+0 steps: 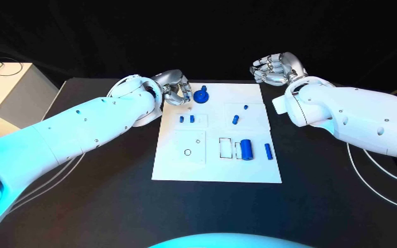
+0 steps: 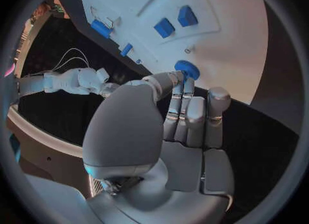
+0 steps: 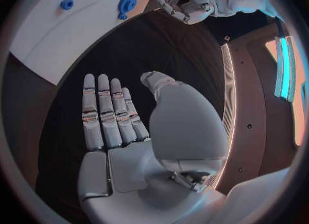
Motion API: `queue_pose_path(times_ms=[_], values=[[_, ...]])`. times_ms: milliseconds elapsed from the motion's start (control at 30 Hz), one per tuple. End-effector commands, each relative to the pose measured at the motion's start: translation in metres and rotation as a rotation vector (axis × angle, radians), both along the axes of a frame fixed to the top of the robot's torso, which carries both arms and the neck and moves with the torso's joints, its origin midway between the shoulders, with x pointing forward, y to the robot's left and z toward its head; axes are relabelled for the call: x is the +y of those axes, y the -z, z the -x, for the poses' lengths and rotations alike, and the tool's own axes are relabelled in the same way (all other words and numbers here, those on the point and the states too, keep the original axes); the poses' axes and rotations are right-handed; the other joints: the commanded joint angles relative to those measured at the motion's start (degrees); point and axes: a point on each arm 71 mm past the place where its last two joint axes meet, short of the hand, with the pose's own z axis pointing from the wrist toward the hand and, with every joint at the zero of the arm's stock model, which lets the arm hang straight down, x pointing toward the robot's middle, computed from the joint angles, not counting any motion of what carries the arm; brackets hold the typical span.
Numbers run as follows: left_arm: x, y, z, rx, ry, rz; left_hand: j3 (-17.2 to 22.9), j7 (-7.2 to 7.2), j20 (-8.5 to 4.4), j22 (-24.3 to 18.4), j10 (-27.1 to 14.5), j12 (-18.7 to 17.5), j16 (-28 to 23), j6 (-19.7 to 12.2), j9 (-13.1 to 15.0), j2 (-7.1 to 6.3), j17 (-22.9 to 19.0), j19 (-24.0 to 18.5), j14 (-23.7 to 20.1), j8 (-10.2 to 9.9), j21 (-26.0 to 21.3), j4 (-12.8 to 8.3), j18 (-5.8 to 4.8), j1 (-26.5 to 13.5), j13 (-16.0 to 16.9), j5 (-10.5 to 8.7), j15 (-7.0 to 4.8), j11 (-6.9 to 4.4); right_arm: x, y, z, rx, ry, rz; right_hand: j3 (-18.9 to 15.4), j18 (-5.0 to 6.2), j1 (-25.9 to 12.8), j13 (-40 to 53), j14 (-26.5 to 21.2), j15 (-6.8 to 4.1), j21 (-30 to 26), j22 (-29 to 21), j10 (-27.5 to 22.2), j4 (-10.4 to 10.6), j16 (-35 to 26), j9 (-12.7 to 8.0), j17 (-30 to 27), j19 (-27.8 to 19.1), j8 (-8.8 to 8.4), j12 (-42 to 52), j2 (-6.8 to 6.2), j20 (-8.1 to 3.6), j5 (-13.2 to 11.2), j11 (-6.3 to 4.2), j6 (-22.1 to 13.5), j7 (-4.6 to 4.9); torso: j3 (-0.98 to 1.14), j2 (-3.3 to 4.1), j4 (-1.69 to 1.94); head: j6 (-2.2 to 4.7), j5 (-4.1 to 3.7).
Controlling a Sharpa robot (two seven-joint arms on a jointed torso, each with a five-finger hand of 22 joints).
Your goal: Assemble the parts on the task board
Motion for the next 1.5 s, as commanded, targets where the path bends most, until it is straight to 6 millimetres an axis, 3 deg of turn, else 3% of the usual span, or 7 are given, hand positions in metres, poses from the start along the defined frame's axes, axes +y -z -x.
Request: queue_pose_path(times_ms=[33, 233, 467, 1500], values=[[0.001, 0.003, 0.0, 0.02, 0.011, -0.029, 0.0, -0.13, 0.07, -0.1, 1.4, -0.1, 0.0, 0.4, 0.0, 0.11, -0.1, 0.0, 0.0, -0.3, 0.1, -0.3, -0.98, -0.2, 0.0, 0.23, -0.03, -0.86, 0.002, -0.001, 0.0, -0.01, -0.022, 0.007, 0.0, 0.79, 0.4, -0.1, -0.3, -0.04, 0.0, -0.1, -0.1, -0.2, -0.2, -0.1, -0.1, -0.4, -0.32, -0.2, -0.2, 0.08, 0.3, -0.02, -0.2, 1.69, 0.03, 0.04, -0.05, 0.05, 0.18], [0.002, 0.008, 0.0, 0.024, 0.01, -0.048, 0.0, -0.14, 0.07, -0.1, 1.5, -0.2, -0.1, 0.4, 0.0, 0.1, -0.1, 0.0, 0.0, -0.3, 0.1, -0.3, -0.98, -0.3, 0.0, 0.2, -0.03, -0.86, 0.002, -0.001, 0.0, -0.01, -0.022, 0.007, 0.1, 0.79, 0.2, -0.1, -0.3, -0.04, 0.1, -0.2, 0.0, -0.2, -0.2, -0.1, -0.2, -0.4, -0.33, -0.3, -0.19, 0.09, 0.3, -0.03, -0.1, 1.67, -0.04, 0.14, -0.11, 0.06, 0.2], [0.003, 0.013, -0.001, 0.032, 0.009, -0.055, 0.0, -0.15, 0.07, -0.1, 1.5, -0.3, -0.1, 0.5, 0.0, 0.11, -0.1, -0.1, 0.0, -0.4, 0.0, -0.3, -0.97, -0.3, 0.1, 0.18, -0.03, -0.87, 0.003, -0.001, 0.0, -0.01, -0.024, 0.007, 0.1, 0.79, 0.2, -0.1, -0.3, -0.04, 0.1, -0.2, 0.0, -0.2, -0.2, -0.1, -0.2, -0.4, -0.33, -0.3, -0.19, 0.09, 0.3, -0.03, -0.1, 1.67, 0.07, 0.16, -0.1, -0.01, 0.19], [-0.008, 0.026, 0.003, 0.058, 0.025, -0.056, 0.1, -0.16, 0.06, 0.0, 1.9, -0.7, -0.1, 0.8, 0.0, 0.17, 0.0, -0.1, 0.1, -0.5, 0.1, -0.4, -0.99, -0.4, 0.1, 0.15, -0.06, -0.89, 0.003, -0.001, 0.001, -0.009, -0.024, 0.006, 0.1, 0.79, 0.2, -0.1, -0.3, -0.04, 0.1, -0.2, 0.0, -0.2, -0.2, -0.1, -0.2, -0.4, -0.33, -0.3, -0.19, 0.09, 0.3, -0.03, -0.1, 1.67, 0.03, 0.07, -0.08, -0.35, -0.11]])
